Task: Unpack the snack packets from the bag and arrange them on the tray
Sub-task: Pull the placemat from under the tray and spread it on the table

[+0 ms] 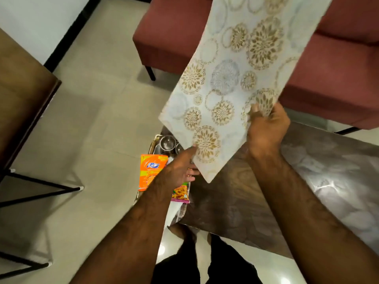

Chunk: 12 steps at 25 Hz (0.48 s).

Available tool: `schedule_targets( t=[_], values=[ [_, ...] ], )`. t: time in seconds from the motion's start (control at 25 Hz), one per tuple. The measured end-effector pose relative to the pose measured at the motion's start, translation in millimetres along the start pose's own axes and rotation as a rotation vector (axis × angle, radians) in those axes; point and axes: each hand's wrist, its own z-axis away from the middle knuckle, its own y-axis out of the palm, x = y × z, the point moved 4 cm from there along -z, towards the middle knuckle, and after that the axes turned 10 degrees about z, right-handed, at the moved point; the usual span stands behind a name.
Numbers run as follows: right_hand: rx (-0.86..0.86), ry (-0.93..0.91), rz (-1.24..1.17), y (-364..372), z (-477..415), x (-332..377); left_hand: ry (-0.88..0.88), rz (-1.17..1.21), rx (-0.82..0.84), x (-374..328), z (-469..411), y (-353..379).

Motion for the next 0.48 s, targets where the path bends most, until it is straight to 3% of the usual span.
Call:
schedule_targets(
  t=[0.12,0.32,0.48],
  values=[
    [-0.034,0.26,-0.16,-30,0,-26,0.229,0.405,-0.01,-2,-4,0],
    [-0.022,0.526,-0.179,-87,-7,-71,0.58,0.061,-0.327,-10,8,-4],
    [-0.135,0.645,-0.163,-165,-34,-99,0.69,-0.109,-0.384,2,19,3]
  ],
)
